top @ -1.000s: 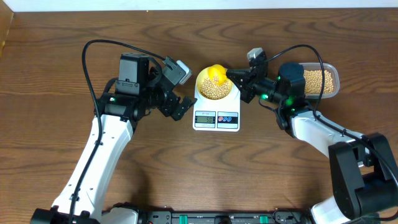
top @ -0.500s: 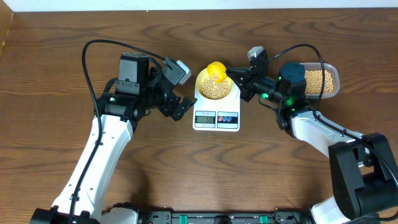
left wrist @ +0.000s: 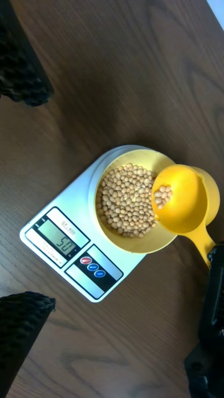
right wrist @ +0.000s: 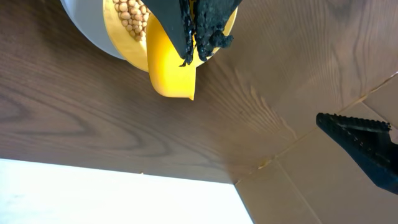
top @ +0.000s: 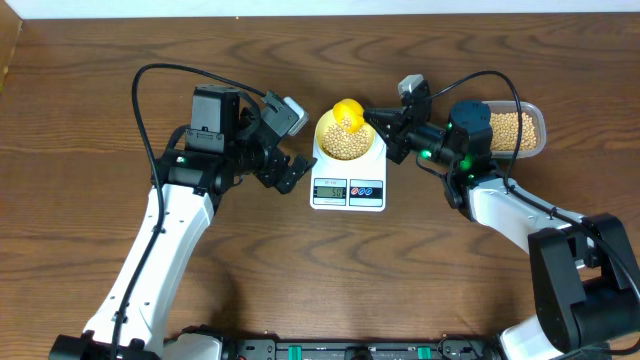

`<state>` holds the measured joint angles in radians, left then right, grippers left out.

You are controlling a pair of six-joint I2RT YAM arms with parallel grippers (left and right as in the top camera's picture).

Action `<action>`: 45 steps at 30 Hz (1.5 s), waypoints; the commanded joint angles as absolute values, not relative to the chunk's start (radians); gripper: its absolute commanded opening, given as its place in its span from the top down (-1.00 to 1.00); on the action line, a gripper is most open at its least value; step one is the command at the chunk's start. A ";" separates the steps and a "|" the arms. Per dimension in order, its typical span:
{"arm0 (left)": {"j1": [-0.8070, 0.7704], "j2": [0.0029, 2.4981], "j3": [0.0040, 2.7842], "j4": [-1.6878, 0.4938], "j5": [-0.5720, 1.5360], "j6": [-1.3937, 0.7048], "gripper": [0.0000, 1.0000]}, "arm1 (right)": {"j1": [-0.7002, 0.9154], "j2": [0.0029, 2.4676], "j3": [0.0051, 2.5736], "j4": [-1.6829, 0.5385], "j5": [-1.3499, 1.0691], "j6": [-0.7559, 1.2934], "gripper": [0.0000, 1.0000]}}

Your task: Scoop item into bowl and weigh 50g on scale

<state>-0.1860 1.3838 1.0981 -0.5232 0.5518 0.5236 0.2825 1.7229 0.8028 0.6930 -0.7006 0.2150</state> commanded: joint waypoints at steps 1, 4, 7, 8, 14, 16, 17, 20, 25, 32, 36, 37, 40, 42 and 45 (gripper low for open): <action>-0.184 1.373 1.090 -0.522 0.565 0.519 -0.95 | 0.274 1.721 0.804 0.712 -0.710 0.220 0.98; -0.184 1.373 1.090 -0.522 0.565 0.519 -0.95 | 0.261 1.721 0.804 0.748 -0.710 0.300 0.98; -0.184 1.373 1.090 -0.522 0.565 0.519 -0.95 | 0.233 1.721 0.804 0.803 -0.709 0.420 0.98; -0.184 1.373 1.090 -0.522 0.565 0.519 -0.95 | 0.224 1.721 0.804 0.818 -0.709 0.449 0.98; -0.184 1.373 1.090 -0.522 0.565 0.519 -0.95 | 0.176 1.721 0.804 0.872 -0.685 0.514 0.98; -0.184 1.373 1.090 -0.522 0.565 0.519 -0.95 | 0.163 1.721 0.804 0.874 -0.650 0.544 0.98; -0.184 1.373 1.090 -0.522 0.565 0.519 -0.95 | 0.155 1.721 0.804 0.874 -0.628 0.563 0.97; -0.184 1.373 1.090 -0.522 0.565 0.519 -0.95 | 0.129 1.721 0.804 0.879 -0.601 0.601 0.97; -0.184 1.373 1.090 -0.522 0.565 0.519 -0.95 | 0.072 1.720 0.804 0.887 -0.601 0.696 0.97; -0.184 1.373 1.090 -0.523 0.565 0.519 -0.95 | -0.024 1.699 0.804 0.887 -0.612 0.762 0.97; -0.184 1.373 1.090 -0.522 0.565 0.519 -0.95 | -0.067 1.688 0.804 0.886 -0.612 0.761 0.97; -0.184 1.373 1.090 -0.522 0.565 0.519 -0.95 | -0.085 1.686 0.804 0.886 -0.612 0.761 0.97; -0.184 1.373 1.090 -0.522 0.565 0.519 -0.95 | -0.105 1.686 0.804 0.874 -0.595 0.762 0.97; -0.184 1.373 1.090 -0.522 0.565 0.519 -0.95 | -0.111 1.684 0.804 0.867 -0.573 0.762 0.97; -0.184 1.373 1.090 -0.522 0.565 0.519 -0.95 | -0.112 1.672 0.804 0.858 -0.528 0.746 0.97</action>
<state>-0.1860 1.3838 1.0981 -0.5232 0.5518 0.5236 -0.1085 1.7126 0.8028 0.8639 -0.5850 0.7540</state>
